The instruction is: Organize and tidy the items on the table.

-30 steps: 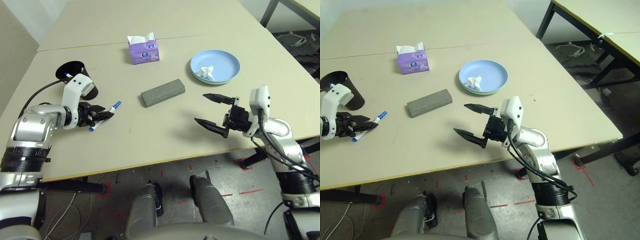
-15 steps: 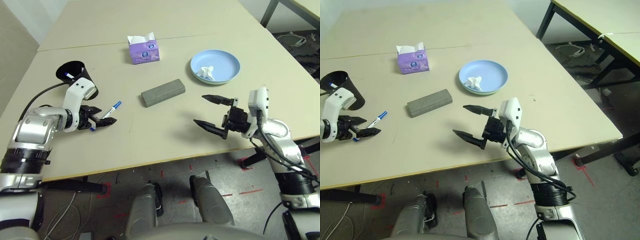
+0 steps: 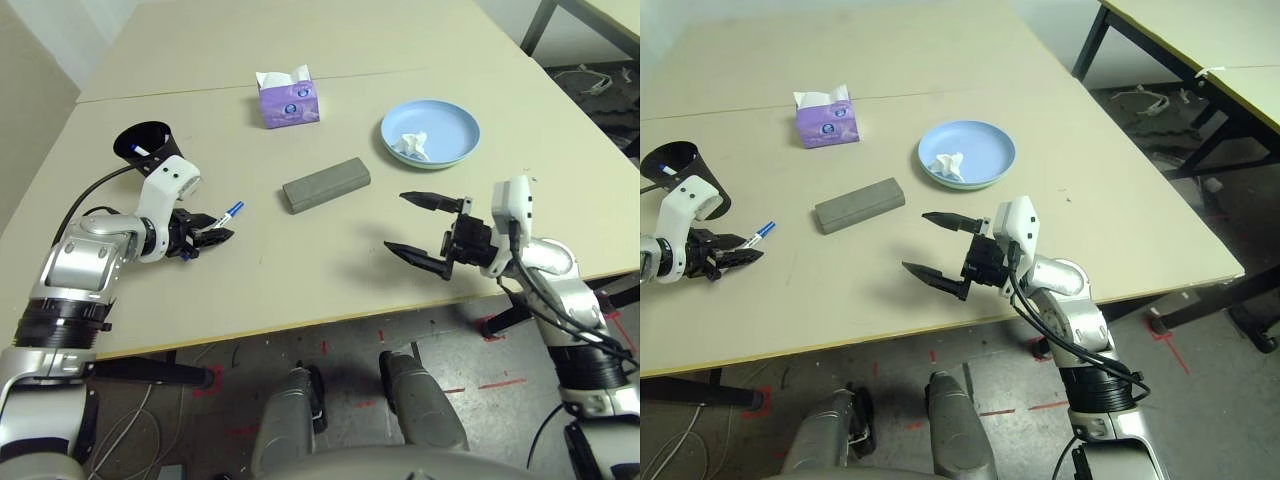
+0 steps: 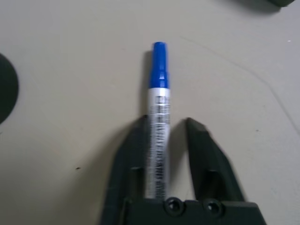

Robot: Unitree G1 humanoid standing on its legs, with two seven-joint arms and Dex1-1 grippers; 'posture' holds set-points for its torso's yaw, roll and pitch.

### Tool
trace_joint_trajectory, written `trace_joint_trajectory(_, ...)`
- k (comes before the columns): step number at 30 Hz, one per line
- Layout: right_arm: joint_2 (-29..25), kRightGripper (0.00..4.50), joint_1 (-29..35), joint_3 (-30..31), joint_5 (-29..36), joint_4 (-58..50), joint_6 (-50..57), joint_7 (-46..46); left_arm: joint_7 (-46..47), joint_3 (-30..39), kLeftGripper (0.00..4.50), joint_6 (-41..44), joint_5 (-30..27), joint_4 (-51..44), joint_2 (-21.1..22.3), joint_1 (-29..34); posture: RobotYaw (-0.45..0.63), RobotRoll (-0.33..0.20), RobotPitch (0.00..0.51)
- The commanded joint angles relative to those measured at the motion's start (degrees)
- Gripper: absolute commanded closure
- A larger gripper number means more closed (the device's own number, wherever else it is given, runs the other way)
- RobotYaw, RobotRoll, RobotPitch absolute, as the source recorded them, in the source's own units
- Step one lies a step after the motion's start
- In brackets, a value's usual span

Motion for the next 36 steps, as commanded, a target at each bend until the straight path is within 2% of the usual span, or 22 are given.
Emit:
trace_joint_trajectory(1,-0.2,0.00,0.4,0.6,-0.1,-0.5,0.2,0.1,-0.2,0.7,4.24,0.0,-0.1,0.3,0.3,0.9,-0.15,0.000,0.175)
trace_joint_trajectory(6,-0.6,0.00,0.6,0.2,0.1,-0.1,0.1,0.6,-0.5,2.6,4.24,0.2,-1.4,-0.8,0.4,0.8,-0.15,0.000,0.176)
trace_joint_trajectory(14,-1.1,0.00,1.1,0.0,0.3,0.6,-0.1,1.3,6.2,20.1,4.24,-1.2,-14.5,-4.9,-8.0,-5.6,-0.14,0.000,0.180)
trace_joint_trajectory(18,-1.1,0.00,1.0,-0.2,0.4,1.1,-0.3,1.6,11.2,27.9,4.24,0.4,-21.1,-8.0,-10.4,-9.3,-0.13,0.000,0.178)
trace_joint_trajectory(21,-0.9,0.00,0.2,-0.3,0.7,1.1,0.4,1.3,15.3,32.3,4.24,-2.2,-23.6,-7.0,-11.4,-12.8,-0.12,0.000,0.177)
trace_joint_trajectory(24,-0.3,0.00,-0.4,-1.1,2.0,1.3,1.7,0.1,17.6,33.4,4.24,-8.0,-21.6,-1.9,-10.3,-14.9,-0.12,0.000,0.177)
trace_joint_trajectory(31,1.0,0.00,-1.2,-4.3,6.0,0.1,7.0,-4.0,20.3,30.4,4.24,-20.4,-15.4,9.9,-8.1,-18.2,-0.13,0.000,0.178)
trace_joint_trajectory(36,0.3,0.00,0.0,-4.2,5.8,-0.9,7.4,-3.6,20.9,28.0,4.24,-27.8,-12.0,18.4,-8.0,-20.5,-0.14,0.000,0.178)
